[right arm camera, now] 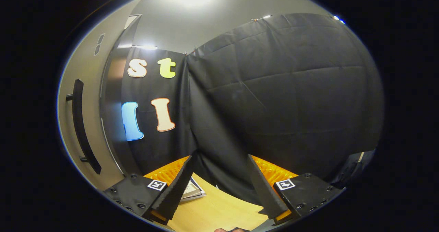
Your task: Grasp the bottle in the cabinet with the left hand and place it on the coaster, then close the right door with the right hand and the left door with the left hand.
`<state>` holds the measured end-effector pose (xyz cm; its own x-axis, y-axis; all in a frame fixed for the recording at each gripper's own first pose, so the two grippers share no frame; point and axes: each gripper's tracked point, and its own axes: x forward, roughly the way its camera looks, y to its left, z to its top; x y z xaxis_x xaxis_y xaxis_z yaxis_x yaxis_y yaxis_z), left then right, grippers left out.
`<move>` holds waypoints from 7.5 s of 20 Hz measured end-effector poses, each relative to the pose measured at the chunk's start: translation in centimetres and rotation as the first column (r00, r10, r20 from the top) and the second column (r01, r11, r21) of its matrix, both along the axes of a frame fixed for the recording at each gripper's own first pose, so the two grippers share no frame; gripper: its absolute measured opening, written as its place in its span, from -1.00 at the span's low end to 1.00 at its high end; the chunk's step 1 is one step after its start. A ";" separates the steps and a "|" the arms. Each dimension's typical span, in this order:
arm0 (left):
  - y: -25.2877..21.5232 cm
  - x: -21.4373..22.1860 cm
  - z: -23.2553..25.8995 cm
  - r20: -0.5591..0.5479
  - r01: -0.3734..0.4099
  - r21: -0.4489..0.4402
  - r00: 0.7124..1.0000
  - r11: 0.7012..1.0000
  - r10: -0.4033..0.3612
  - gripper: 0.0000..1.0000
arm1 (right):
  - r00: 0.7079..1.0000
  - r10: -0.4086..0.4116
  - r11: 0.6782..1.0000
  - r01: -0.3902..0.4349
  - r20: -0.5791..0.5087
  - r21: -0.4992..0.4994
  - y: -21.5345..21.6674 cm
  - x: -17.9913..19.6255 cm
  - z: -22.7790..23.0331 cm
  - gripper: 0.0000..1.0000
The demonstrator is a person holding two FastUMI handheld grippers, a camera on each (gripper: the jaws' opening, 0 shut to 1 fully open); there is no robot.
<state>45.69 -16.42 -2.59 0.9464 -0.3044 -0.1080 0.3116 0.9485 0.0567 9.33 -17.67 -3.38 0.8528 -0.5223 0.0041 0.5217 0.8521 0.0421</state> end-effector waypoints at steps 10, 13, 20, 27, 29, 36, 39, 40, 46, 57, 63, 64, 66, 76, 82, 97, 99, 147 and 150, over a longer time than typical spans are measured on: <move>1.0 -3.4 3.6 0.067 0.004 0.027 0.998 1.000 -0.006 -0.37 | 1.000 0.030 1.000 -0.030 0.001 -0.006 1.4 0.5 0.0 0.99; 0.9 -6.0 5.2 0.082 0.043 0.011 0.996 0.999 -0.043 -0.32 | 0.999 0.043 0.999 -0.043 0.010 -0.015 1.7 0.9 0.6 0.99; 2.4 -12.9 6.7 0.071 0.107 -0.063 0.992 0.992 -0.103 -0.27 | 0.996 0.090 0.995 -0.088 0.029 -0.036 2.9 0.8 1.7 0.99; 5.0 -19.6 3.8 0.025 0.103 -0.107 0.995 0.989 -0.101 -0.29 | 0.990 0.130 0.991 -0.129 0.048 -0.038 5.2 0.1 2.4 0.92; 5.3 -21.4 1.9 0.007 0.099 -0.114 0.995 0.989 -0.099 -0.29 | 0.990 0.137 0.990 -0.135 0.044 -0.046 5.6 -0.2 2.4 0.98; 5.2 -27.0 -5.8 -0.027 0.133 -0.159 0.990 0.978 -0.139 -0.31 | 0.983 0.174 0.983 -0.170 0.050 -0.072 6.7 -1.4 3.9 0.99; 5.0 -28.4 -8.4 -0.015 0.154 -0.169 0.987 0.974 -0.159 -0.32 | 0.981 0.190 0.980 -0.187 0.041 -0.063 7.0 -2.2 3.7 0.98; 4.9 -28.9 -9.5 -0.006 0.164 -0.172 0.986 0.971 -0.167 -0.32 | 0.980 0.196 0.979 -0.194 0.036 -0.056 7.1 -2.5 3.5 0.99; 4.1 -29.3 -18.5 -0.121 0.140 -0.219 0.978 0.966 -0.169 -0.27 | 0.981 0.196 0.978 -0.195 0.014 -0.070 7.1 -4.2 3.7 0.99; 1.0 -31.2 -28.7 -0.223 0.177 -0.104 0.955 0.979 -0.196 -0.27 | 0.982 0.189 0.980 -0.189 -0.015 -0.064 7.5 -6.0 3.0 0.99; -0.9 -31.7 -31.0 -0.213 0.213 -0.040 0.953 0.976 -0.217 -0.29 | 0.982 0.183 0.981 -0.185 -0.038 -0.057 7.6 -6.4 2.0 0.98; -0.9 -32.1 -31.6 -0.226 0.211 -0.029 0.951 0.977 -0.212 -0.29 | 0.982 0.186 0.981 -0.188 -0.041 -0.053 7.8 -6.3 1.9 0.99; -1.0 -32.7 -31.5 -0.219 0.217 -0.014 0.952 0.976 -0.214 -0.24 | 0.981 0.188 0.981 -0.190 -0.042 -0.045 8.0 -6.4 1.7 0.99; -0.7 -34.5 -32.7 -0.284 0.220 0.031 0.937 0.975 -0.202 -0.09 | 0.982 0.189 0.981 -0.190 -0.023 -0.026 8.6 -5.5 0.8 0.92; 0.6 -36.3 -31.8 -0.325 0.205 0.015 0.927 0.979 -0.190 0.91 | 0.982 0.190 0.981 -0.191 -0.017 -0.025 8.6 -5.4 0.4 0.99; 10.6 -38.2 -12.9 -0.156 -0.109 -0.052 0.983 0.993 0.100 0.89 | 0.974 0.226 0.973 -0.227 -0.028 -0.039 7.8 -1.2 2.5 0.99; 11.0 -37.5 -10.0 -0.115 -0.117 -0.045 0.987 0.992 0.111 0.89 | 0.971 0.237 0.971 -0.238 -0.021 -0.028 7.5 -0.3 2.9 0.99; 20.3 -39.9 -2.1 -0.062 -0.520 -0.011 0.853 0.854 0.519 0.89 | 0.629 0.777 0.624 -0.762 -0.029 0.173 30.5 5.4 4.1 0.94; 21.3 -40.5 -1.6 -0.053 -0.510 -0.041 0.860 0.859 0.507 0.89 | 0.653 0.754 0.655 -0.743 -0.065 0.136 32.2 5.8 3.4 0.95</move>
